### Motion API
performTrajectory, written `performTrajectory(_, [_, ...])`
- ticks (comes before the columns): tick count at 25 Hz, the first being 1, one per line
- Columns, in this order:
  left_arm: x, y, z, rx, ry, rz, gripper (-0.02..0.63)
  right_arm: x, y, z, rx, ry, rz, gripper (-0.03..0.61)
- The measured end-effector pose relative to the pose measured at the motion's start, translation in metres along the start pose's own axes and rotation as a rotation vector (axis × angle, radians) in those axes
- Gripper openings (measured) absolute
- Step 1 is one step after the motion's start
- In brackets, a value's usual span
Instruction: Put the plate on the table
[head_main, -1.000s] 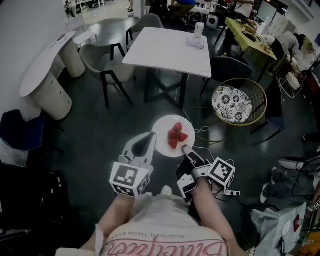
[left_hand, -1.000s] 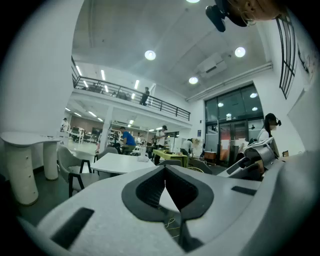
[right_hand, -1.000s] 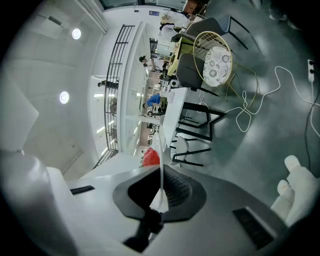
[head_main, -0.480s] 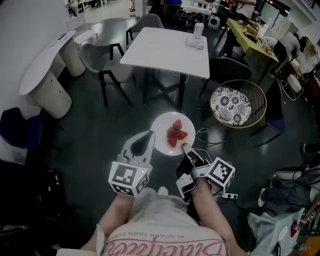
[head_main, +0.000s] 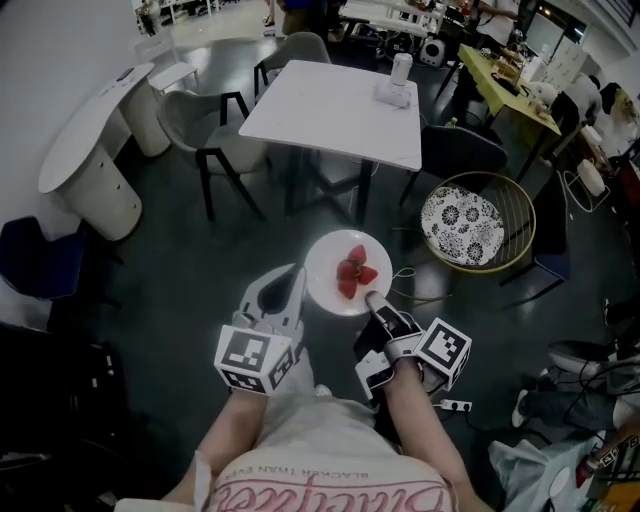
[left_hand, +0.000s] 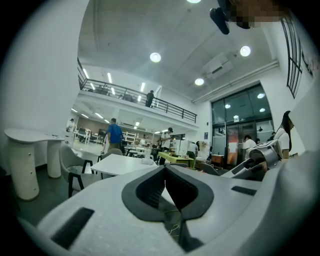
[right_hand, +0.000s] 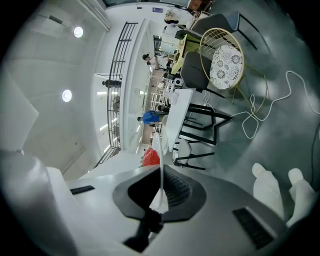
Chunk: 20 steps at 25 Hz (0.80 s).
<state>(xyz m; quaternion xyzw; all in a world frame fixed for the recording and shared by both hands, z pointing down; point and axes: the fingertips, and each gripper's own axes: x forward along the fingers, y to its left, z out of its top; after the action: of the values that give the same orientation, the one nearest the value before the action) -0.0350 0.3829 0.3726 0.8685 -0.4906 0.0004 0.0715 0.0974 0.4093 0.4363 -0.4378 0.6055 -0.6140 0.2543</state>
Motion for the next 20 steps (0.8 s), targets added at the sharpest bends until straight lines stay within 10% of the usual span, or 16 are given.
performTrajectory(20, [0.187,0.161,0.040,0.006,0.017,-0.078,0.003,0.225,0.057,0.092,0.011,-0.079,-0.004,0.011])
